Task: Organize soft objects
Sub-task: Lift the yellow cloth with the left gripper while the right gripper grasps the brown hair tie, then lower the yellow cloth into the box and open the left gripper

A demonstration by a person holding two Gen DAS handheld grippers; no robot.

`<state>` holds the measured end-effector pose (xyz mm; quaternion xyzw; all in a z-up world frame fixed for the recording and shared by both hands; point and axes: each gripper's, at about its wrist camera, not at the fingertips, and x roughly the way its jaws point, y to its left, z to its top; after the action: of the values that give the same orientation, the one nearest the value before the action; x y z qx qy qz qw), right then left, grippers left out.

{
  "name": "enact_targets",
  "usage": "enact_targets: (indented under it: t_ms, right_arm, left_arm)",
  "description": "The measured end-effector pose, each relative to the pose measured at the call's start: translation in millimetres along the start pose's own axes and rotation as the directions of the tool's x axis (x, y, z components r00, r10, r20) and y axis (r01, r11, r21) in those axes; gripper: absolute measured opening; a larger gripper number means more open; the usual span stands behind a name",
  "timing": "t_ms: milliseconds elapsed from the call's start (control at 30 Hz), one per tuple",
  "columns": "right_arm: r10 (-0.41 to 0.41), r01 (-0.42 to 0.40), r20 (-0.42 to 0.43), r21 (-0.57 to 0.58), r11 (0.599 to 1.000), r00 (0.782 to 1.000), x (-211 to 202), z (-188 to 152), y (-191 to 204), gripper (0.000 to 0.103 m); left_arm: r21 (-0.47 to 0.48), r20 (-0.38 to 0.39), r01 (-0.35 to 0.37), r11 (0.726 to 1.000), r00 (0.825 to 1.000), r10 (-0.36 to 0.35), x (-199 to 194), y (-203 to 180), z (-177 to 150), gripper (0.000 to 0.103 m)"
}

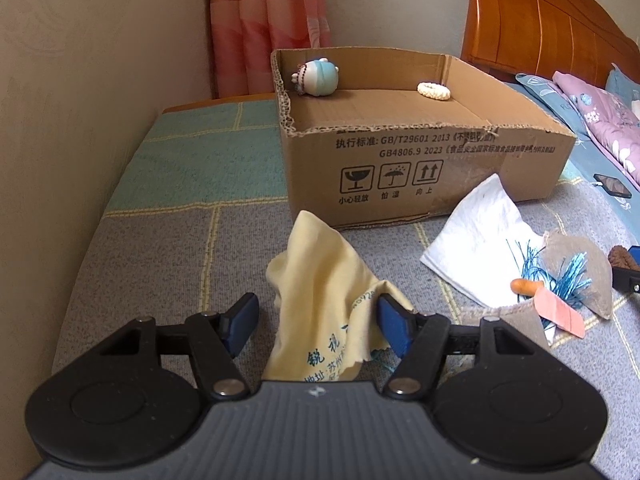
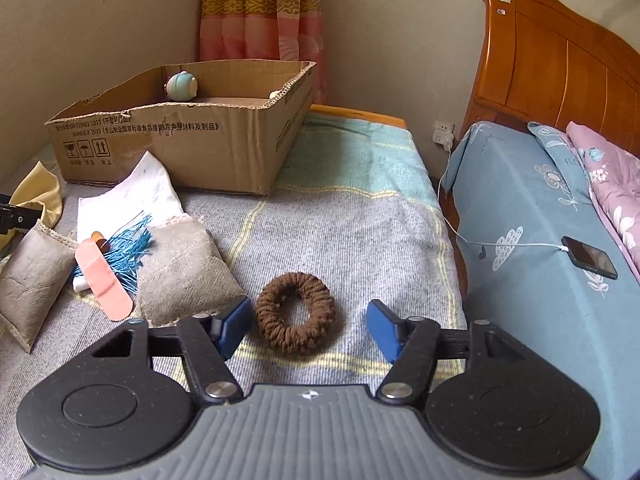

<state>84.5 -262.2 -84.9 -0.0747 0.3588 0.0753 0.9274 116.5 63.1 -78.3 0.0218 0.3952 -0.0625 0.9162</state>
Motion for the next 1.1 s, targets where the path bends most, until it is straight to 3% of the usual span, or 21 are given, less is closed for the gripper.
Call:
enact_targets:
  t_ms: [133,267,433,1100]
  right_arm:
    - [0.018,-0.018,0.005,0.010,1.000,1.000,-0.5,0.0,0.1,0.052]
    - [0.007,-0.007,0.004,0.018,1.000,1.000,-1.9,-0.9,-1.0,0.044]
    - [-0.001,0.001,0.002,0.029,1.000,1.000,-7.6,0.5,-3.7,0.037]
    - [0.052,-0.049,0.077,-0.037,0.998,0.996,-55.4,22.6,3.1,0.036]
  left_arm:
    - [-0.005,0.001,0.014,1.000,1.000,-0.014,-0.3,-1.6,0.8,0.057]
    - [-0.003,-0.003,0.032,0.999,0.999,-0.032,-3.5,-4.2,1.5,0.032]
    - [0.017,-0.001,0.045,0.999,0.999,-0.045,-11.7,-4.9,5.3,0.018]
    - [0.087,0.053,0.163,0.983,0.984,-0.168,-85.7,-1.6,59.9,0.016]
